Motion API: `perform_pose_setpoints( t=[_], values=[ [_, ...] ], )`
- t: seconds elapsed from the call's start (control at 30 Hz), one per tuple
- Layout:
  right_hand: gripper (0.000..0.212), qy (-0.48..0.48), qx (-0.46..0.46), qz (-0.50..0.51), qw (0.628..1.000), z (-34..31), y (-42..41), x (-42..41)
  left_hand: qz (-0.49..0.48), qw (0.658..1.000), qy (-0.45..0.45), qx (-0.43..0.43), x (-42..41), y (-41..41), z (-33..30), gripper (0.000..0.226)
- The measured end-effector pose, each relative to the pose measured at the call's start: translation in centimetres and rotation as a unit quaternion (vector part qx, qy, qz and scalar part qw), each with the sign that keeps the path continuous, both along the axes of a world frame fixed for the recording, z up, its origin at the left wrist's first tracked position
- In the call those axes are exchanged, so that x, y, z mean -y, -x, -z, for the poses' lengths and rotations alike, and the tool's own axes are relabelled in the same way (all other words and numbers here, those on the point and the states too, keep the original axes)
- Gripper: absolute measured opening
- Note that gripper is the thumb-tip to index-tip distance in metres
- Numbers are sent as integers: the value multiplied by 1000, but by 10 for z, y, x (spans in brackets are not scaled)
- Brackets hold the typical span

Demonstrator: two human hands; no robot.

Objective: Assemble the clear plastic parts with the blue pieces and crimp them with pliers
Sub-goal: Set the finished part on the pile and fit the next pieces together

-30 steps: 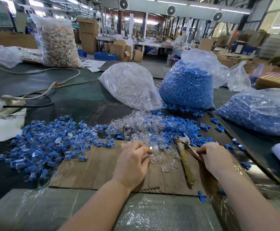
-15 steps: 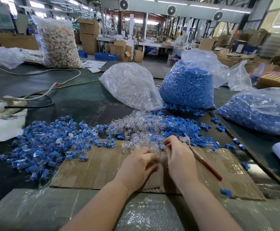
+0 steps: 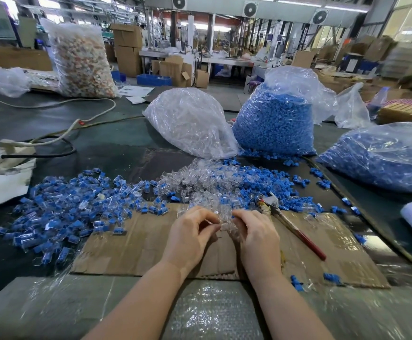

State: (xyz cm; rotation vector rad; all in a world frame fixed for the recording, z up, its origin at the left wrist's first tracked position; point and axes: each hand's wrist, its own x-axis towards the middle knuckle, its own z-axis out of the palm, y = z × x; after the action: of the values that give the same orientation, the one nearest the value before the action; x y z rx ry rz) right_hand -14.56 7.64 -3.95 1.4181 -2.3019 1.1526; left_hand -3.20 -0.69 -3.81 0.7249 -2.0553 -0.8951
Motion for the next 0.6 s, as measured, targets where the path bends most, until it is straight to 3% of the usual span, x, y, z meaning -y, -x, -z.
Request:
perform_pose_setpoints(
  t=[0.13,0.27,0.37,0.5,0.6],
  values=[
    [29,13,11,-3,1000,-2,1,-2,-5,994,-96,-43,-1,0,1,27],
    [12,32,25,-21,999,-4,-1,-5,-27,992,-104,-61,-1,0,0,41],
    [3,39,31,-37,998,-6,-3,-7,-36,997,-71,-22,2,-1,-2,35],
    [10,52,6,-58,997,-7,-4,-6,-6,975,-207,-86,2,2,-4,25],
    [14,47,-12,-62,997,-6,-6,-6,15,968,-232,-97,3,4,-2,22]
  ],
)
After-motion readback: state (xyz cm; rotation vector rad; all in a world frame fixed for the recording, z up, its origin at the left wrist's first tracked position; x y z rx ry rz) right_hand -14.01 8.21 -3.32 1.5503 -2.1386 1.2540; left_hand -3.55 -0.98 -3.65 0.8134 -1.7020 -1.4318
